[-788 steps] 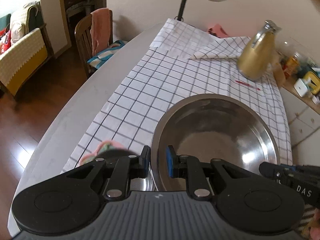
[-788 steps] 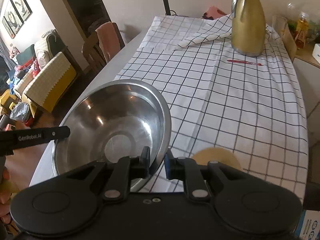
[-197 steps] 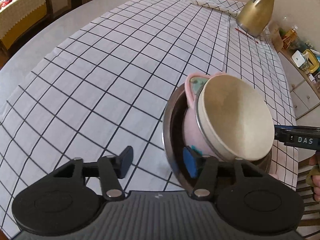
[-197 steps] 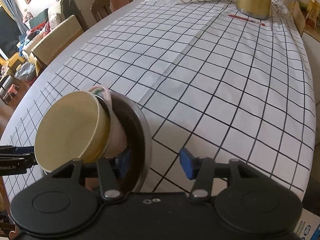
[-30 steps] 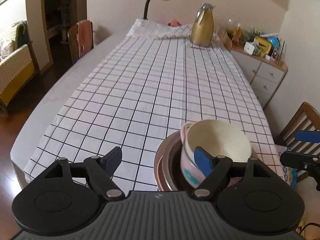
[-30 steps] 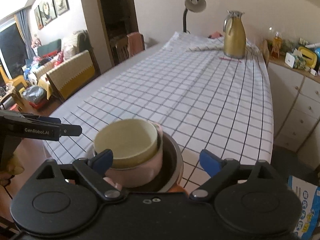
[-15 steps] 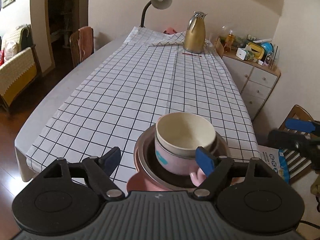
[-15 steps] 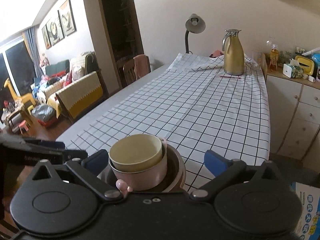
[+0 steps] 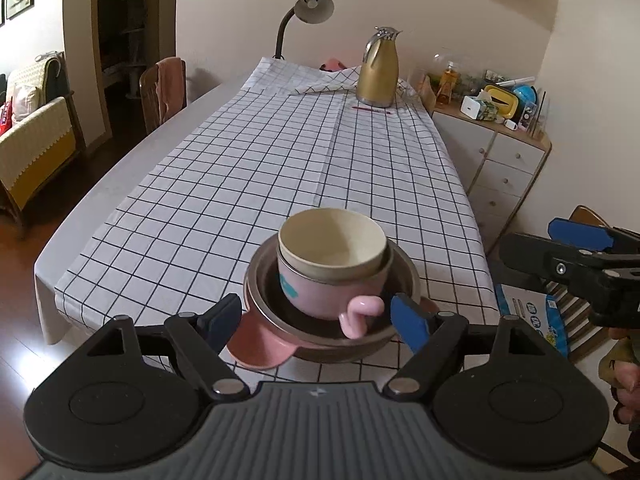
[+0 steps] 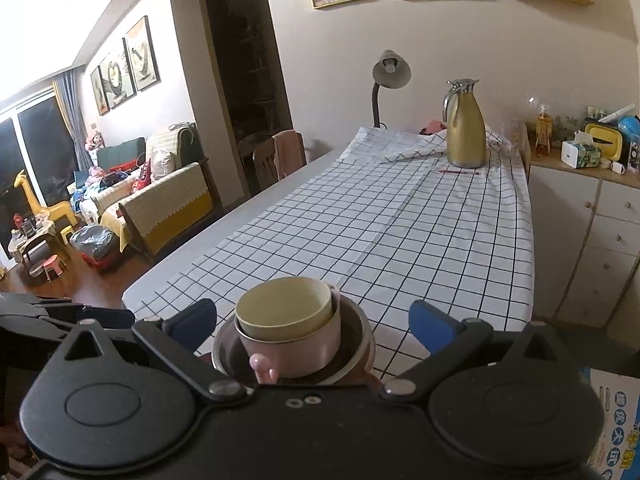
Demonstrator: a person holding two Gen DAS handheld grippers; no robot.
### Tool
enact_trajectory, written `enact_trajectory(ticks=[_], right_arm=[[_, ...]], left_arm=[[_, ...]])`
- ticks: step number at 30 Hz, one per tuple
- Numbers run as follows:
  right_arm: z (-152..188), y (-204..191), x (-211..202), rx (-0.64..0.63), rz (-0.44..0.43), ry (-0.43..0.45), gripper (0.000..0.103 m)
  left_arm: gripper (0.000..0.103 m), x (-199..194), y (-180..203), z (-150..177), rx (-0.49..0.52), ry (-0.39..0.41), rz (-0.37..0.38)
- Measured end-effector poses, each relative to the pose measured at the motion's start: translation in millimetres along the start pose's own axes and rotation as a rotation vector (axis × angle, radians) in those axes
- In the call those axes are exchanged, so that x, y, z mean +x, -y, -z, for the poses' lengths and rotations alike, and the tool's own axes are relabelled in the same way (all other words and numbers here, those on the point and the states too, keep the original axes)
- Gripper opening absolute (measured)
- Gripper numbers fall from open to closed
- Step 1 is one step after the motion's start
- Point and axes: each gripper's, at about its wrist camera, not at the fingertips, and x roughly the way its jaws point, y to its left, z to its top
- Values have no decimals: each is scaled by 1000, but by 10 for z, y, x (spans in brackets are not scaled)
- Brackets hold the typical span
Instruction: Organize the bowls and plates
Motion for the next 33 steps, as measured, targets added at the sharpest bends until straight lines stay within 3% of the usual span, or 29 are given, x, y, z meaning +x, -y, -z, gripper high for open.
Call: enact_trajectory(ticks=[13,33], right_arm=[[25,14,-110,25,0,2,103],[45,-22,-72,25,12,-24,103]], left_arm=[[82,-162,163,38,17,30,-11],[82,-91,137,55,-39,7,-5]])
